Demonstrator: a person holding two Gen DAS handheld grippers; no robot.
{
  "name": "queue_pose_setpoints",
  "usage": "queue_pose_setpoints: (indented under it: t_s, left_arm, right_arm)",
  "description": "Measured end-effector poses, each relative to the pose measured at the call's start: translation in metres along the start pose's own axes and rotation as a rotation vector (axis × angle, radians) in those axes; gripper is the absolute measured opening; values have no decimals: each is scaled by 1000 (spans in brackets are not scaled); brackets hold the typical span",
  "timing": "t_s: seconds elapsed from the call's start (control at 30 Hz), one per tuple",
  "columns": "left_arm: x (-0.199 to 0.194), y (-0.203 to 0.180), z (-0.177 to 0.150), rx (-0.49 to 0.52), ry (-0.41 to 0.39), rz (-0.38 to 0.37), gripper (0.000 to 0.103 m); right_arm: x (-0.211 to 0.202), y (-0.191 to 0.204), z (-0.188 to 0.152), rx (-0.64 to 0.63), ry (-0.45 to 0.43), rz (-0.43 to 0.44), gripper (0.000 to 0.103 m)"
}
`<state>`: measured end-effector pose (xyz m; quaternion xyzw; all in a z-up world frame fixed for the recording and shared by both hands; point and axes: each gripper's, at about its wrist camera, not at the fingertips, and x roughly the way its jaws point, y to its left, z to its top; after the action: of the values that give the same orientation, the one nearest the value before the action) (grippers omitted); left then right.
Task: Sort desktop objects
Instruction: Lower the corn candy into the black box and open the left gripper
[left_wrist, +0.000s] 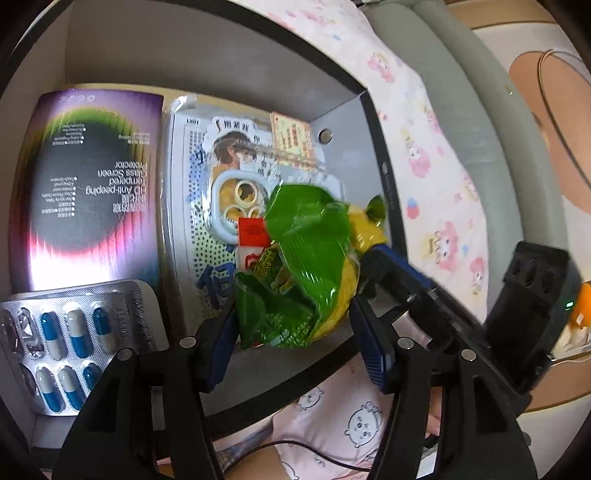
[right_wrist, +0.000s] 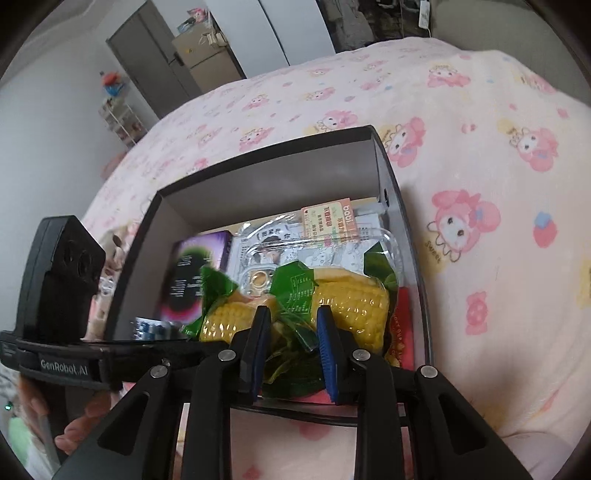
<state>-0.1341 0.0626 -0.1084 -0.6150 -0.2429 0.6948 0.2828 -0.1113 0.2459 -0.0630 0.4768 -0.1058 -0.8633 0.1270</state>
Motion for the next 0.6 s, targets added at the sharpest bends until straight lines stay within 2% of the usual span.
queue_pose_setpoints:
  t_s: [0.07, 0.17, 0.33, 0.4, 0.6]
  left_arm:
    - [8, -3, -4, 21, 19, 23, 61]
    - [15, -11, -9, 76, 19, 114, 61]
    - [16, -16, -12, 98, 24, 153, 58]
    - [13, -17, -15, 106, 19, 147, 58]
    - [-9, -11, -20, 96, -23, 40, 62]
  right_arm:
    - [-3, 1, 2, -10, -15, -29, 22]
    - [-9, -1, 4, -39, -32, -25, 21]
    - [-4, 1, 1, -80, -20, -7, 21]
    - [-2, -6, 0, -63, -9, -9, 21]
    - [1, -17, -6, -44, 25, 0, 20]
